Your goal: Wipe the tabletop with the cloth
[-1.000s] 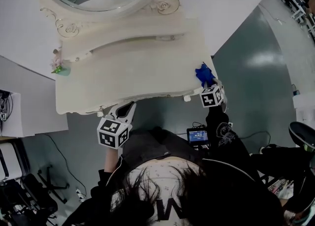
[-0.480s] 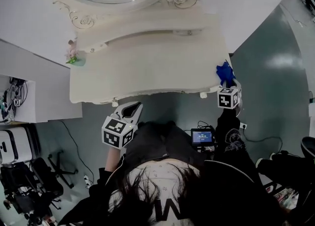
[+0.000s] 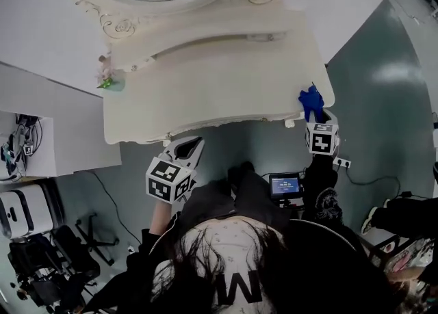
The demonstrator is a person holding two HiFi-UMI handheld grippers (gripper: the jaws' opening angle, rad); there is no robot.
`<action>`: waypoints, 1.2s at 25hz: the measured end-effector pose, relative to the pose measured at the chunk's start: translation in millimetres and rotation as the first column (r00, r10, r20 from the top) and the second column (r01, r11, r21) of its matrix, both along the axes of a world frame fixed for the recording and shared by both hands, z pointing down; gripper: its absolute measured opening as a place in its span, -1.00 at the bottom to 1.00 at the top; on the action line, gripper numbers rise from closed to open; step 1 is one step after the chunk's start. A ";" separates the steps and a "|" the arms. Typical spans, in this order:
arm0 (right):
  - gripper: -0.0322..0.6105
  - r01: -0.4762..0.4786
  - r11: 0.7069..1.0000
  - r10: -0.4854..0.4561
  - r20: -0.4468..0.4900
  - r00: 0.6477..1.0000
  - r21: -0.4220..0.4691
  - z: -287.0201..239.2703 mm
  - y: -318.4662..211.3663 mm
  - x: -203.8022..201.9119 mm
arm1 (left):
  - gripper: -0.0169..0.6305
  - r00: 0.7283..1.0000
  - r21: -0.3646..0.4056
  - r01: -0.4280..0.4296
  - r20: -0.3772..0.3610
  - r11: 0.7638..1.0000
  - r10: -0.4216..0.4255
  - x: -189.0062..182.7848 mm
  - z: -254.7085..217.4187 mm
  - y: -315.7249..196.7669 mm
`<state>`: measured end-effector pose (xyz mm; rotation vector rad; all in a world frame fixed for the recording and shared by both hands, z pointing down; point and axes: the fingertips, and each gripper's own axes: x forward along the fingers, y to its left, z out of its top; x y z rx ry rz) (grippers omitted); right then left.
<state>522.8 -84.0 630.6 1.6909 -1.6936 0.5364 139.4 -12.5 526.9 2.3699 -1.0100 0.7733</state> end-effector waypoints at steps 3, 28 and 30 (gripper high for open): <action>-0.63 0.006 1.000 -0.008 0.079 0.997 0.022 -15.7 16.1 -38.9 | -0.94 1.000 0.009 -0.014 -0.010 1.000 0.014 -15.5 -4.3 6.8; -0.64 0.170 0.975 -0.205 0.272 0.940 0.146 -102.2 179.0 -327.8 | -0.94 0.992 0.042 -0.030 -0.124 0.999 0.035 -169.9 1.4 146.7; -0.64 0.179 0.974 -0.212 0.266 0.940 0.142 -105.8 189.4 -334.2 | -0.94 0.990 0.046 -0.041 -0.134 0.998 0.047 -171.0 0.5 153.3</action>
